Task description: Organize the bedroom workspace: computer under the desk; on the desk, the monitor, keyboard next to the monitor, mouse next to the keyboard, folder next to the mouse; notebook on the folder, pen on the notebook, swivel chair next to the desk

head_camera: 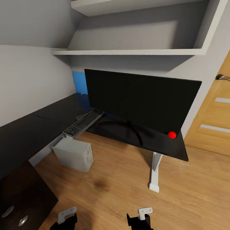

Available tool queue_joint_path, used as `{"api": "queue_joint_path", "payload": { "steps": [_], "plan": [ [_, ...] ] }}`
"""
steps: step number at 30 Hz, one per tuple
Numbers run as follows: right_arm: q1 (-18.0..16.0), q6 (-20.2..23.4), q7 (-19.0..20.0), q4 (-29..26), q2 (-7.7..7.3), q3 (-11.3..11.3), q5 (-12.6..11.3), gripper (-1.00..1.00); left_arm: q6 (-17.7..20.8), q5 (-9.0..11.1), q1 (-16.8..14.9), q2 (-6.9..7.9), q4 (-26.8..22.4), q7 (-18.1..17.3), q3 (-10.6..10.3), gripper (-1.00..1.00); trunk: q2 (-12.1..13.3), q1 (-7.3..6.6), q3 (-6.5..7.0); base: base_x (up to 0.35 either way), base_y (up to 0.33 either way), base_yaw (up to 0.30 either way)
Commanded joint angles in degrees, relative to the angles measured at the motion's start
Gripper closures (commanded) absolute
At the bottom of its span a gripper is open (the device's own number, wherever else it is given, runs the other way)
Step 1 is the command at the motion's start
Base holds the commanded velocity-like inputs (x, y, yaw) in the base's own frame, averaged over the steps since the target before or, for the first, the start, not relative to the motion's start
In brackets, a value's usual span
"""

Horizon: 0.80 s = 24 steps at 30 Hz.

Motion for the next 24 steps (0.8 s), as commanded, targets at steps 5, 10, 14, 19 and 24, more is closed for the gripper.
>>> {"api": "queue_joint_path", "payload": {
  "steps": [5, 10, 14, 19, 24],
  "plan": [
    [0.0, -0.2, 0.2, 0.1, 0.02, 0.4, -0.6, -1.00, -2.1, 0.6, 0.7, 0.22, -2.2, 0.4, -0.3, -1.00, -2.0, 1.10, -0.95, 0.000, 0.000, 0.000],
    [0.0, -0.4, 0.2, 0.1, 0.02, 0.4, -0.6, -1.00, -1.2, 0.8, 11.8, 2.61, -22.9, 0.5, -0.2, -1.00, -4.0, 2.20, -1.85, 0.000, 0.000, 0.000],
    [0.0, -0.4, 0.2, -0.3, 0.02, 0.5, -0.6, -1.00, 2.8, 1.6, 16.1, 4.83, -30.9, 0.5, -0.2, -1.00, -5.7, 3.08, -2.57, 0.000, 0.000, 0.000],
    [0.0, -0.3, 0.1, -2.2, 0.17, 0.5, -0.7, -1.00, 5.4, 4.3, 17.8, 5.75, -34.0, 0.5, 0.1, -1.00, -7.7, 4.17, -3.47, 0.000, 0.000, 0.000],
    [-0.2, 2.4, -2.6, -11.5, 0.87, -0.2, -2.3, -1.00, 6.2, 6.0, 18.3, 6.84, -34.9, 0.5, 0.1, -1.00, -9.7, 5.27, -4.36, 0.000, 0.000, 0.000]
  ]
}}
